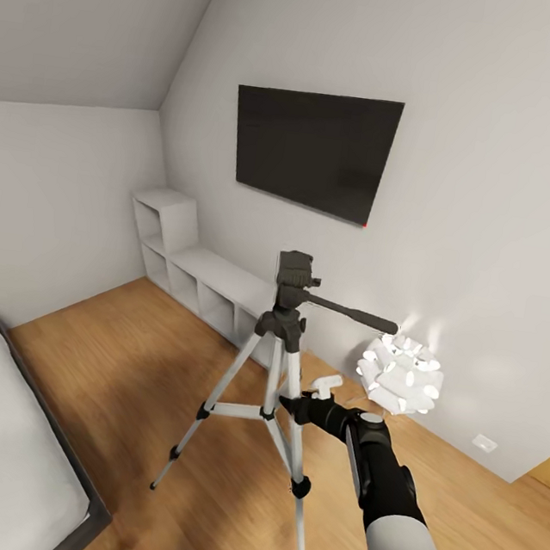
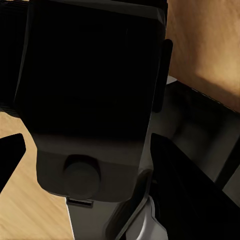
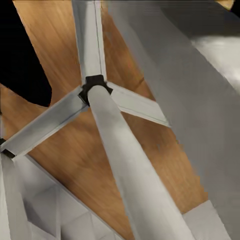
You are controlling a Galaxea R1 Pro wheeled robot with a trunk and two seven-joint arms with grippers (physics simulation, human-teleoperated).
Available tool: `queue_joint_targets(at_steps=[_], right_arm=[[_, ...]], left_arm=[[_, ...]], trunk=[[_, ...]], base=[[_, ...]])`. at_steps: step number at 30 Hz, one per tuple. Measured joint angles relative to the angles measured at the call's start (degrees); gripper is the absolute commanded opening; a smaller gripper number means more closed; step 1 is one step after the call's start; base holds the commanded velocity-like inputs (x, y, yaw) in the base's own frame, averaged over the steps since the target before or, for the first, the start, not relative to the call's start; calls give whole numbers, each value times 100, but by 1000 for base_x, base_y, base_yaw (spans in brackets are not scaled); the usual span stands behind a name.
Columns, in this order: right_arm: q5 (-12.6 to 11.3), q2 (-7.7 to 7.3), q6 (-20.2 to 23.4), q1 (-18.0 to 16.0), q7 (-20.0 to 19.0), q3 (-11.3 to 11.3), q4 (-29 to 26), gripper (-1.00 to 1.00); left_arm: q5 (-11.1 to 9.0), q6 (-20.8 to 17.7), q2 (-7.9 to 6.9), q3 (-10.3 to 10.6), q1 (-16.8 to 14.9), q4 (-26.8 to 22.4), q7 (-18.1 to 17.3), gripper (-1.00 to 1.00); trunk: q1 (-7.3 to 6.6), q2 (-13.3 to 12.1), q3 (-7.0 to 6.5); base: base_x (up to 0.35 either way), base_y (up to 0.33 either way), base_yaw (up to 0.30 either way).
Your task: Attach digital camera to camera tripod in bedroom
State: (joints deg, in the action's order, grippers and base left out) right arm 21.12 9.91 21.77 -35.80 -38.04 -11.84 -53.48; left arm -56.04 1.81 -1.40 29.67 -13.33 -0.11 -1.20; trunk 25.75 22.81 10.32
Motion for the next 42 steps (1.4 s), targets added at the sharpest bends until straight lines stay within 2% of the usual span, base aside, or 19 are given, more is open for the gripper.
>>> queue_joint_targets(at_steps=[4,13,17,19,20,22,25,28,29,30,31,34,35,37,39,41,42], right_arm=[[76,-1,-29,0,-11,5,87,-100],[0,0,-8,-1,-8,6,146,-100],[24,0,-11,-1,42,-6,161,-100],[30,0,-10,-1,46,-16,188,-100],[54,-9,-14,-1,44,-16,213,-100],[84,-23,-17,-1,45,-16,229,-100],[90,-29,-11,0,35,-15,236,-100],[103,-32,-17,0,23,-16,240,-100],[108,-33,-19,0,17,-16,241,-100],[104,-33,-21,0,12,-17,241,-100],[112,-34,-23,0,11,-17,242,-100],[95,-33,-27,0,19,-17,242,-100],[92,-33,-27,0,17,-16,242,-100],[97,-34,-30,0,14,-17,241,-100],[95,-34,-24,0,8,-20,242,-100],[85,-33,-20,0,9,-24,242,-100],[79,-33,-19,0,8,-27,242,-100]], left_arm=[[0,0,0,0,0,0,0,-100],[0,5,7,0,0,0,5,-100],[62,-7,54,53,0,-76,41,-100],[134,-54,136,129,0,-190,52,-100],[234,-102,184,163,2,-453,60,-100],[429,-357,177,215,-1,-1060,65,-100],[681,-942,33,203,-2,-1910,79,-100],[916,-2102,-453,134,-8,-3640,305,-100],[976,-2502,-613,58,-8,-4275,527,-100],[1068,-3080,-772,-200,-6,-5100,1021,-100],[1002,-3270,-811,-328,-9,-5519,1222,-100],[1050,-4257,-900,-1271,-28,-6677,2236,-100],[1009,-4395,-907,-1432,-29,-6823,2341,-100],[1022,-4824,-933,-1923,-43,-7233,2582,-100],[1019,-5227,-959,-2280,-143,-7463,2717,-100],[991,-5465,-970,-2386,-447,-7513,2767,-100],[1006,-5647,-978,-2428,-703,-7519,2798,-100]], trunk=[[0,-1,0],[0,1,0],[0,1,0],[0,1,-1],[0,0,0],[0,0,-1],[0,0,-1],[0,-1,-2],[0,-1,-2],[0,-2,-3],[0,0,-2],[0,-1,-2],[0,-1,-1],[0,-1,-2],[0,-1,-2],[0,-1,-2],[0,-2,-2]], base=[[0,0,0],[0,0,0],[0,0,0],[0,0,0],[0,0,0],[0,0,0],[0,0,0],[0,0,0],[0,0,0],[0,0,0],[0,0,0],[0,0,0],[0,0,0],[0,0,0],[0,0,0],[0,0,0],[0,0,0]])
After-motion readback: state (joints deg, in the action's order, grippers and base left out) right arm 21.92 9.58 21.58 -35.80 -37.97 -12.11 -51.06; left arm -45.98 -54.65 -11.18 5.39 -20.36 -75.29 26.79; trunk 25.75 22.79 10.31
